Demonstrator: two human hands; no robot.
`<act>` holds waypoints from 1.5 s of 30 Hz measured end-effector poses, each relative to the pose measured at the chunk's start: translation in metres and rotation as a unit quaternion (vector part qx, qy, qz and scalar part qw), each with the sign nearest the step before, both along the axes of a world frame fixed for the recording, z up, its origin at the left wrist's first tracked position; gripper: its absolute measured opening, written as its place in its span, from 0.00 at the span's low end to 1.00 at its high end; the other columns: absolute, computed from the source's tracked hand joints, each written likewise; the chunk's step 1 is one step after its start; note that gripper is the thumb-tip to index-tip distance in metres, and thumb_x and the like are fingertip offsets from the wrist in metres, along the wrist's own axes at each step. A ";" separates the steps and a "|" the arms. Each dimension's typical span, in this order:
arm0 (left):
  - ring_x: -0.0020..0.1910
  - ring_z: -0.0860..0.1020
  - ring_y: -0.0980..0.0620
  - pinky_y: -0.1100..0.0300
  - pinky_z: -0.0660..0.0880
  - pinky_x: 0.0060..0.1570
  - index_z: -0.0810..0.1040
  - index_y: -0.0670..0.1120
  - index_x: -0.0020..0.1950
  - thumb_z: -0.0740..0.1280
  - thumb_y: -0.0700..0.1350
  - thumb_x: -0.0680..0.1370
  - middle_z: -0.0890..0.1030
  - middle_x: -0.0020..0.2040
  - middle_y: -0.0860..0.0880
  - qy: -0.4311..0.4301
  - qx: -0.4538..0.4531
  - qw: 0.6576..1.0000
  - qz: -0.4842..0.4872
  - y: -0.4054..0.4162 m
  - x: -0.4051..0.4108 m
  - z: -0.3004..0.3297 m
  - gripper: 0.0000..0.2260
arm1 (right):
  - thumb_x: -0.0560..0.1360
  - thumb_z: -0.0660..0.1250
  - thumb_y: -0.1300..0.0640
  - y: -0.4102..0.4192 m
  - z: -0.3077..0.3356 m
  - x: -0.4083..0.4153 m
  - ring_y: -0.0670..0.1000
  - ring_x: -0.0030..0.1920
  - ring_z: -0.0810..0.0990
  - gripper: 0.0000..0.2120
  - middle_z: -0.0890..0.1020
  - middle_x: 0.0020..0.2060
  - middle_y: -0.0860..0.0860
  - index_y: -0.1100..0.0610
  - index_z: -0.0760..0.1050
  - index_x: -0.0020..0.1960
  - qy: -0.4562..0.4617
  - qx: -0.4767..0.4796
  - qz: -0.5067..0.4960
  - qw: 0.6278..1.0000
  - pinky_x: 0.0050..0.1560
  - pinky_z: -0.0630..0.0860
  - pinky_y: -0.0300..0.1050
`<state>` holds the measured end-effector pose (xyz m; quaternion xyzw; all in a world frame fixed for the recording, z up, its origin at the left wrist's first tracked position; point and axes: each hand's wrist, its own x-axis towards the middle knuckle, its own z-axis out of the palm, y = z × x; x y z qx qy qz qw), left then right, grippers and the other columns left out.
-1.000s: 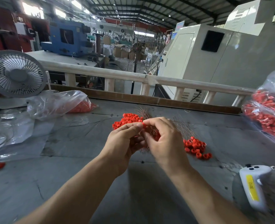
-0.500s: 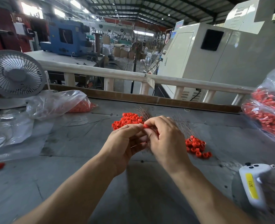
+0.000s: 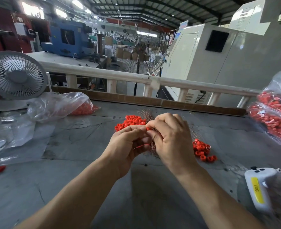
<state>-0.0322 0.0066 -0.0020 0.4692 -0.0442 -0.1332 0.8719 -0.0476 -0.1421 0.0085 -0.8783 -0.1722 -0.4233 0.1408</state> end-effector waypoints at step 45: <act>0.38 0.81 0.48 0.55 0.81 0.40 0.82 0.40 0.48 0.74 0.36 0.77 0.84 0.39 0.43 -0.097 0.142 0.973 0.157 0.002 0.005 -0.006 0.03 | 0.74 0.76 0.65 0.005 -0.007 -0.003 0.45 0.52 0.81 0.12 0.85 0.49 0.44 0.54 0.83 0.55 0.080 0.114 0.115 0.984 0.57 0.73 0.34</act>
